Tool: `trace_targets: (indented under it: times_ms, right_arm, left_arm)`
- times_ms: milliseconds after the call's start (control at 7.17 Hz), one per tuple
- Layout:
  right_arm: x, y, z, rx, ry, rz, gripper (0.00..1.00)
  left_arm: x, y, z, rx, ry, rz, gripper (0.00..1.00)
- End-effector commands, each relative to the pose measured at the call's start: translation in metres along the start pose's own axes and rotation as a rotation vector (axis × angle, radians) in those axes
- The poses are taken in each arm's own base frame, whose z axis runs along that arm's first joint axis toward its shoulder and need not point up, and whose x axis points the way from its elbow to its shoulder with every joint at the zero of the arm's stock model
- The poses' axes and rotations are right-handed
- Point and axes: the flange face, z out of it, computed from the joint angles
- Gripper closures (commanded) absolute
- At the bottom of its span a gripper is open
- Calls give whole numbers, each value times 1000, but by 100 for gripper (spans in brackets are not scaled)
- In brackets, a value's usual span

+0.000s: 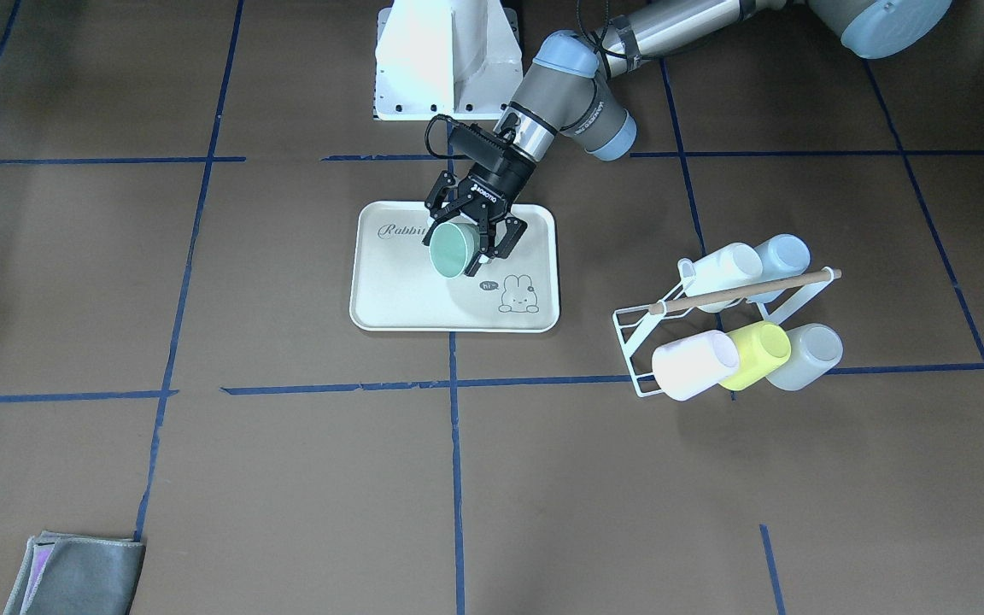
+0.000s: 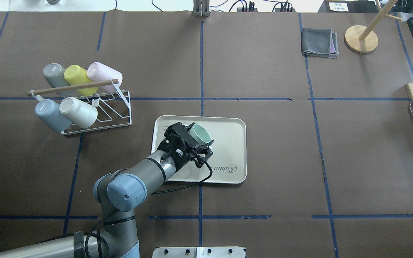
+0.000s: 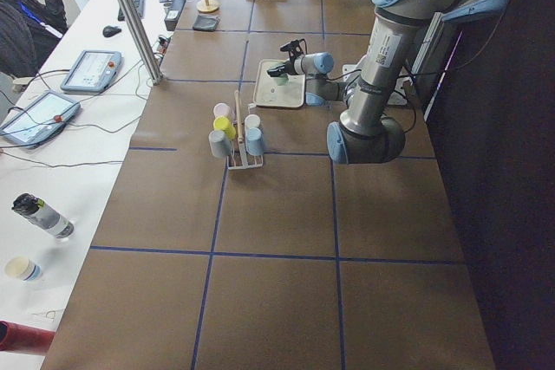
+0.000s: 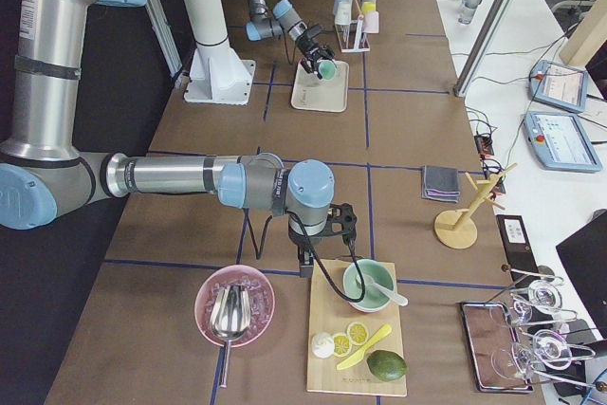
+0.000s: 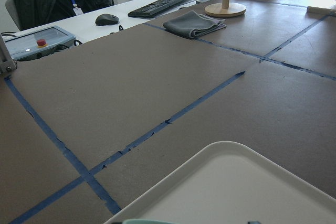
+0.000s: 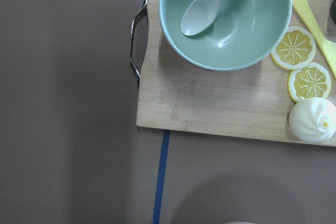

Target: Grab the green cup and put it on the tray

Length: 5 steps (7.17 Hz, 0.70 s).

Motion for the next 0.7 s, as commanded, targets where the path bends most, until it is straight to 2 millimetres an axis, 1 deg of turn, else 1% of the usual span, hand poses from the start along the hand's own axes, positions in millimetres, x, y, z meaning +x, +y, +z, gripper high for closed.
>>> trace_targets:
  times_ms: [0, 279, 558]
  right_arm:
    - [0, 0, 0, 0, 1, 1, 0]
    - [0, 0, 0, 0, 1, 1, 0]
    - [0, 0, 0, 0, 1, 1, 0]
  left_arm:
    - [0, 0, 0, 0, 0, 4, 13]
    - [-1, -1, 0, 3, -2, 40, 10]
    - [0, -2, 0, 6, -1, 39, 10]
